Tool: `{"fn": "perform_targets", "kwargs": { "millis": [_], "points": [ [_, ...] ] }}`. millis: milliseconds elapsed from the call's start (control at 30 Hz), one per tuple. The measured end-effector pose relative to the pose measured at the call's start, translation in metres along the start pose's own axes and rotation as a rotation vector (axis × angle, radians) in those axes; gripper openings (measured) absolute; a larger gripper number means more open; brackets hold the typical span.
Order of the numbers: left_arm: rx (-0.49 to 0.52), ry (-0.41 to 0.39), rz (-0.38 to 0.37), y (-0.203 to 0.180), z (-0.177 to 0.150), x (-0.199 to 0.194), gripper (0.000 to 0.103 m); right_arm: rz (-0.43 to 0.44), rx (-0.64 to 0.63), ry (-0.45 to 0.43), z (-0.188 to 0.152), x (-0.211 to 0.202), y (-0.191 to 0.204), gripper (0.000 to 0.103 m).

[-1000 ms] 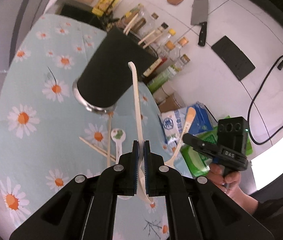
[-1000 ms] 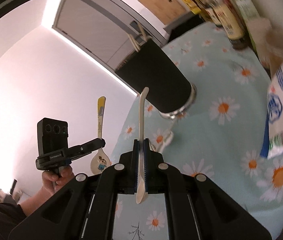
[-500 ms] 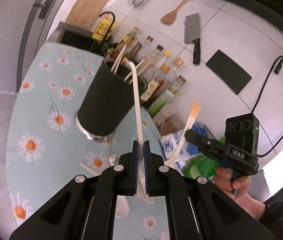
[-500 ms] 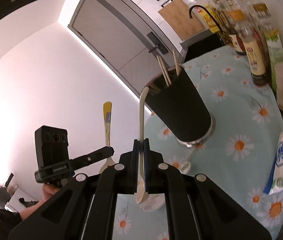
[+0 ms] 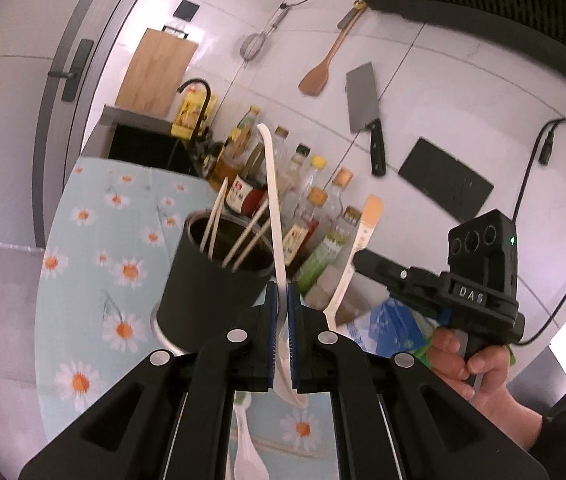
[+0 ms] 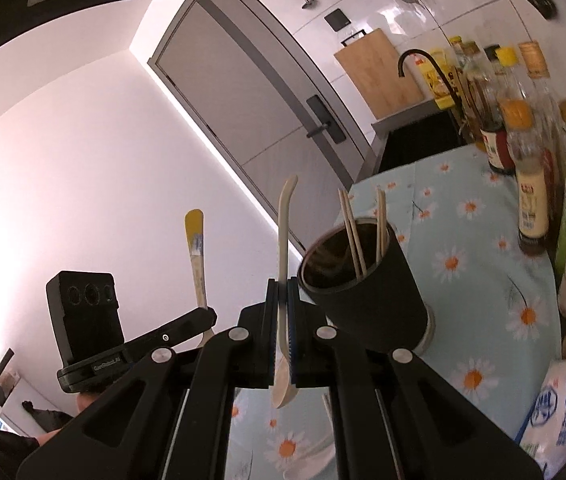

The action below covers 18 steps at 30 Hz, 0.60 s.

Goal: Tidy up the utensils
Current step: 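Lift both spoons and carry them over the black holder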

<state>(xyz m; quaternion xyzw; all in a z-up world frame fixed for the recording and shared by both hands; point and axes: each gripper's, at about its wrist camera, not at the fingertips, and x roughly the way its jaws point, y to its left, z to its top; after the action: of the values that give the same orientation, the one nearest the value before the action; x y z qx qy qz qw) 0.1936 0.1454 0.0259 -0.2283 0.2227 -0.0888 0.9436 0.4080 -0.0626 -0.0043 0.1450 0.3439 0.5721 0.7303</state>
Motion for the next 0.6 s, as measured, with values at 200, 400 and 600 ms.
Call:
{"fn": "perform_targets", "kwargs": {
  "millis": [200,400,600],
  "points": [
    [0.041,-0.048,0.007,-0.001,0.028,0.015,0.004,-0.035,-0.066,-0.013,0.028,0.013,0.013,0.005],
    [0.072,-0.074,0.029,0.003,0.052,0.034,0.004,-0.065,-0.036,-0.046,0.055,0.023,0.005,0.005],
    [0.087,-0.082,0.051,0.002,0.065,0.052,0.004,-0.118,-0.023,-0.064,0.071,0.033,-0.009,0.005]
  ]
}}
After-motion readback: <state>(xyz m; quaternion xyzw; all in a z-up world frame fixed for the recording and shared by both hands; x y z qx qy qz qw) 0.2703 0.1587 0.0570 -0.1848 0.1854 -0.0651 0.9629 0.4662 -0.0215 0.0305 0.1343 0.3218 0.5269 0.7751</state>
